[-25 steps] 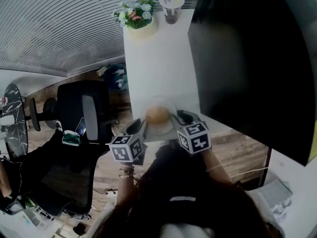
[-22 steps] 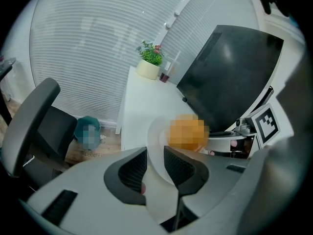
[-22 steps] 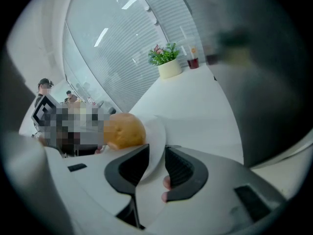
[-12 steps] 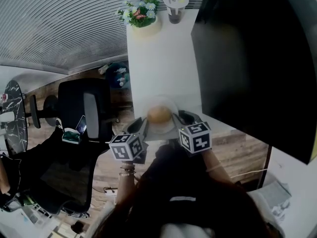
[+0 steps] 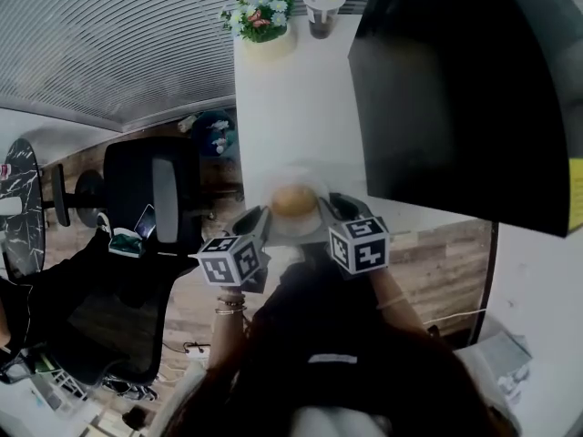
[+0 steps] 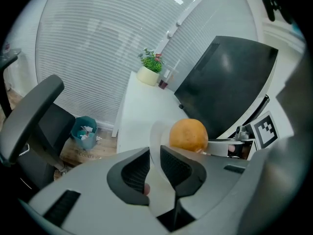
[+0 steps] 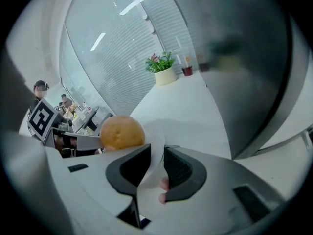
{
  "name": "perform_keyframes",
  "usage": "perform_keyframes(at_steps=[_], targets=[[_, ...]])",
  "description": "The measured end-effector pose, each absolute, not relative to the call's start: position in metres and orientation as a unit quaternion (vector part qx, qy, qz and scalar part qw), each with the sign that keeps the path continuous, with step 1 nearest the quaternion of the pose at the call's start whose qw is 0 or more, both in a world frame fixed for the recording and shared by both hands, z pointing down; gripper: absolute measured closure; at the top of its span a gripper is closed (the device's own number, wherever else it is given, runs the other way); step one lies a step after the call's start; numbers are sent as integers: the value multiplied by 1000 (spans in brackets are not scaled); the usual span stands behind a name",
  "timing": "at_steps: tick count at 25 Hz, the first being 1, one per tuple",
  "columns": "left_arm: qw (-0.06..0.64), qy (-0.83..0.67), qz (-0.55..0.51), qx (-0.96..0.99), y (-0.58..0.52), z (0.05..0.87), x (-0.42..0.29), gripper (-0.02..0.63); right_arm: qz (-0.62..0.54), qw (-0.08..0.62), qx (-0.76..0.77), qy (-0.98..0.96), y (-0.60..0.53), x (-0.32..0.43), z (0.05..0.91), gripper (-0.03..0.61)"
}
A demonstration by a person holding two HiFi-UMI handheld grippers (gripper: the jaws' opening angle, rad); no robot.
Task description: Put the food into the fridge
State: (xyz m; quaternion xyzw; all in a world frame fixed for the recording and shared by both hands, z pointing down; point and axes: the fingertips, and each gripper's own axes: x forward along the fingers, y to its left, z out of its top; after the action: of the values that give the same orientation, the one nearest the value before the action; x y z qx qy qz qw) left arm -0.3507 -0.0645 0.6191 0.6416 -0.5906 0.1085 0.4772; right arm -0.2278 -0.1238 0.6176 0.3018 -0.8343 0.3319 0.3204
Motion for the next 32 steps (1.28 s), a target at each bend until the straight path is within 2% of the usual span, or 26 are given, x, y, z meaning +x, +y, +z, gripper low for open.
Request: perform_keyframes(at_steps=[6, 32], targets=[[471, -594, 110, 643, -55, 611, -353, 554, 317, 313, 309, -840, -117, -228, 606, 512], [434, -594, 109, 669, 14, 573, -350, 560, 288, 269, 347, -851, -47, -222, 570, 517]])
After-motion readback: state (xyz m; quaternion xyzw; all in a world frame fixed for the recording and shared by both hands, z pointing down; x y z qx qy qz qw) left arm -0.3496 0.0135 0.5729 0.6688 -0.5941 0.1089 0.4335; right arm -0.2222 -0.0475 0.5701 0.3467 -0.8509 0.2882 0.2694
